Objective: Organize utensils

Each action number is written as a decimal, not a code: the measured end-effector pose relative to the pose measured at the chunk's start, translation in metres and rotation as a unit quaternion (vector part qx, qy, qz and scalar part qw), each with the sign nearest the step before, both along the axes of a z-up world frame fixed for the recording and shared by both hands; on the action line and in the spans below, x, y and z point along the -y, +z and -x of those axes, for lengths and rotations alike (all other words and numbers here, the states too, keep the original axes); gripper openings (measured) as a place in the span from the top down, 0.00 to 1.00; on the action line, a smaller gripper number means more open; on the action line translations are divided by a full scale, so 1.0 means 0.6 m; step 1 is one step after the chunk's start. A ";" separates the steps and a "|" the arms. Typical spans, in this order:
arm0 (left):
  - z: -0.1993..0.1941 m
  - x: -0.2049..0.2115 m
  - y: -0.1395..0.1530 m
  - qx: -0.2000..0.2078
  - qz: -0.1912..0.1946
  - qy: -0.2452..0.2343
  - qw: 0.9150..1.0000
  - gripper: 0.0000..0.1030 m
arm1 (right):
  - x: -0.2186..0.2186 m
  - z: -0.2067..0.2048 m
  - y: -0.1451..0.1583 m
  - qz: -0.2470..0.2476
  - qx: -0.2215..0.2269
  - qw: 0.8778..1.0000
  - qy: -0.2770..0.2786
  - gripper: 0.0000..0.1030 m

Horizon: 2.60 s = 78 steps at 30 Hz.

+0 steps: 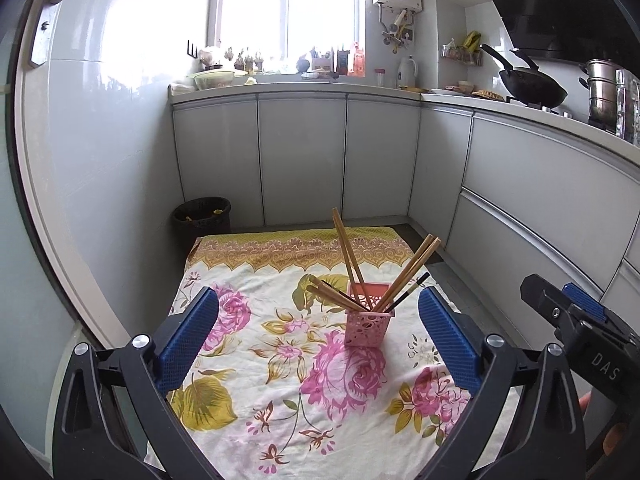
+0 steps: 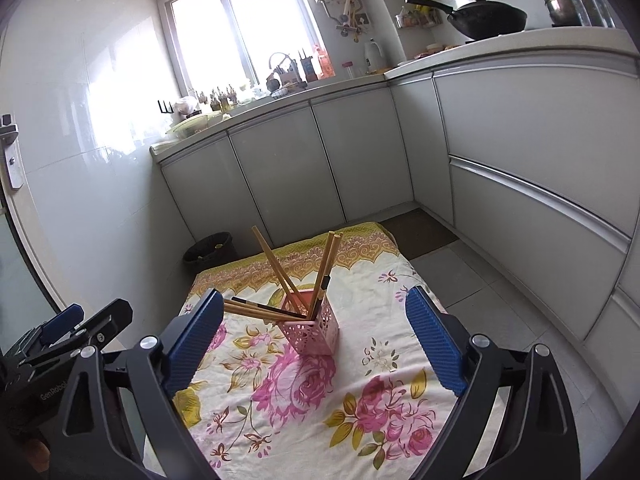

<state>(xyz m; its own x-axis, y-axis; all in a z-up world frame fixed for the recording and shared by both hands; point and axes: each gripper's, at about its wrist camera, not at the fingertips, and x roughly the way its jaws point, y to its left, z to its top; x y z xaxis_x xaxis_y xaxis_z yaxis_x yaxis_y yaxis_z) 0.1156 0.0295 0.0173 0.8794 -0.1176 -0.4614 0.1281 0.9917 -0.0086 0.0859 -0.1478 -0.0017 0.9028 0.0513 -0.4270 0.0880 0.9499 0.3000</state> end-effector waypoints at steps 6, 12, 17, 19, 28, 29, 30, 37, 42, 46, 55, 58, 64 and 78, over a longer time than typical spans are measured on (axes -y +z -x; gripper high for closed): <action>0.024 -0.004 0.004 0.000 0.013 -0.002 1.000 0.07 | 0.004 0.034 -0.001 0.010 0.002 1.000 -0.010 0.11; 0.041 -0.007 0.012 0.001 0.017 0.010 1.000 0.07 | 0.021 0.046 -0.006 -0.003 -0.012 1.000 -0.015 0.11; 0.051 -0.007 0.014 0.000 0.017 0.020 1.000 0.07 | 0.020 0.055 -0.006 -0.005 -0.016 1.000 -0.011 0.11; 0.054 -0.007 0.015 -0.002 0.016 0.020 1.000 0.07 | 0.018 0.058 -0.004 -0.005 -0.014 1.000 -0.010 0.11; 0.071 -0.006 0.017 0.018 0.002 0.054 0.998 0.07 | 0.010 0.075 0.012 0.012 -0.001 1.000 -0.027 0.11; 0.073 -0.007 0.018 0.018 0.004 0.055 0.998 0.07 | 0.009 0.076 0.013 0.016 -0.002 0.999 -0.029 0.11; 0.074 -0.007 0.019 0.017 0.007 0.053 0.998 0.07 | 0.008 0.078 0.013 0.017 -0.002 0.999 -0.030 0.11; 0.080 0.002 0.021 0.012 0.006 0.037 0.999 0.07 | 0.007 0.079 0.014 0.014 -0.005 0.999 -0.028 0.11; 0.082 0.003 0.022 0.007 0.008 0.031 0.999 0.07 | 0.009 0.078 0.016 0.011 -0.005 1.000 -0.027 0.11; 0.082 0.001 0.021 0.008 0.003 0.035 0.999 0.07 | 0.009 0.079 0.016 0.012 -0.005 1.000 -0.024 0.11; 0.079 -0.002 0.018 0.001 0.004 0.038 0.999 0.07 | 0.009 0.081 0.017 0.010 -0.007 1.000 -0.020 0.11; 0.079 -0.002 0.019 0.002 0.004 0.036 0.999 0.07 | 0.010 0.080 0.017 0.007 -0.009 1.000 -0.020 0.11; 0.078 0.002 0.021 0.003 -0.004 0.036 0.999 0.07 | 0.007 0.079 0.017 0.006 -0.011 1.000 -0.017 0.11; 0.076 0.005 0.013 0.004 -0.012 0.034 0.999 0.07 | 0.009 0.076 0.016 0.001 -0.014 1.000 -0.015 0.11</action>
<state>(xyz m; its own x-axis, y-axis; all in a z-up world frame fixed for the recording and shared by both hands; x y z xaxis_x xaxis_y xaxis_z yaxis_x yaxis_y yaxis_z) 0.0702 0.0266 0.0252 0.8887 -0.0462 -0.4561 0.0605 0.9980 0.0167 0.0404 -0.1530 0.0080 0.8918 0.0236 -0.4518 0.1246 0.9472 0.2955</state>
